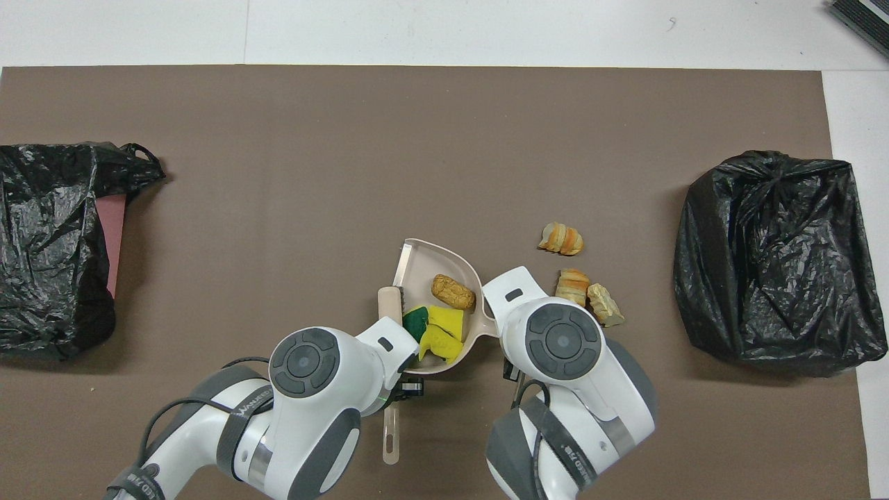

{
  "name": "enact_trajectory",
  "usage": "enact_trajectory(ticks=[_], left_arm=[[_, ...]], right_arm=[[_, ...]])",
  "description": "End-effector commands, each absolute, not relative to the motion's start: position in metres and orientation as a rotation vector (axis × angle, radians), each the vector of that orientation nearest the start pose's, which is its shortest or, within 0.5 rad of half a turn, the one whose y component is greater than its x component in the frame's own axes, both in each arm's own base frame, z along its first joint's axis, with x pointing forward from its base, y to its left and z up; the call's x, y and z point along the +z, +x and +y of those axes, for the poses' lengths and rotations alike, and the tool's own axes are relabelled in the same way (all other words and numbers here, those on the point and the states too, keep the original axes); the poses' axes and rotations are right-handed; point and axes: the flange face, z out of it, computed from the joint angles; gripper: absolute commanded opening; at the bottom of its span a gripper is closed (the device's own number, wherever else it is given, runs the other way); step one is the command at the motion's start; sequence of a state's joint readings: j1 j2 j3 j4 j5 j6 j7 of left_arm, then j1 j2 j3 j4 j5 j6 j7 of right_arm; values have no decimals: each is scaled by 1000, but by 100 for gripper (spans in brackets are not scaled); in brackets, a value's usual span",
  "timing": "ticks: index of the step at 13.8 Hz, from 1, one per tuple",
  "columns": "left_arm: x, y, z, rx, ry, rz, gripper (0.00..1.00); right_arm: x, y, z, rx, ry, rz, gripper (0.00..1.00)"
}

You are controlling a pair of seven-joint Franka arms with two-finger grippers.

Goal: Sweep and dump trash in bin
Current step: 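Sweep the sponges and bread into the dustpan with the left gripper's brush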

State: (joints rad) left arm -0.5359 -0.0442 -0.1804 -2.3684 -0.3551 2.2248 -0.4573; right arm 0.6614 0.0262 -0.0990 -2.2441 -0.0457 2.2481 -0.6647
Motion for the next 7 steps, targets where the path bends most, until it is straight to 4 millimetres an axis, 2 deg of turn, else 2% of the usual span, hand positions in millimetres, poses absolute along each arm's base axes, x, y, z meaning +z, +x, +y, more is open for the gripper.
enact_trajectory(ticks=[1,3,6,7], left_arm=[[339,386,-292,441,-3276,-42,0],[339,395,-276,461,-3269,-111,0],[337,401,-264,468,-3264,-163,0],[336,400,-263,479,-3259,-172,0]], right_arm=[[348,443,276,62,-2589,-1864,0],[348,444,274,63,-2583,-1871,0],[351,447,272,56,-2587,-1865,0],[357,450,268,51,-2595,-1853,0]])
